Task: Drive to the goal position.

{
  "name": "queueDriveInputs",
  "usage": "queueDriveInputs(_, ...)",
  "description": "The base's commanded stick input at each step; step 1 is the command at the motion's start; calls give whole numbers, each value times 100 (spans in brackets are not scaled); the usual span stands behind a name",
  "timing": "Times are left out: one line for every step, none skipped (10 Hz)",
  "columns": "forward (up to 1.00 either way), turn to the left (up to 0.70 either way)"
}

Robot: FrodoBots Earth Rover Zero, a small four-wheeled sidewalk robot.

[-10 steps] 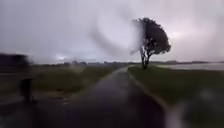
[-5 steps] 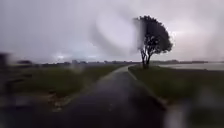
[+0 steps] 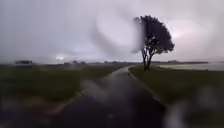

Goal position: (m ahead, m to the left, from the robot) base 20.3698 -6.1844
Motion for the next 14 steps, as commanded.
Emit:
queueDriveInputs(70, 0)
queueDriveInputs(70, 0)
queueDriveInputs(70, 0)
queueDriveInputs(70, 0)
queueDriveInputs(70, 0)
queueDriveInputs(70, 0)
queueDriveInputs(70, 0)
queueDriveInputs(70, 0)
queueDriveInputs(70, 0)
queueDriveInputs(70, 0)
queueDriveInputs(70, 0)
queueDriveInputs(70, 0)
queueDriveInputs(70, 0)
queueDriveInputs(70, 0)
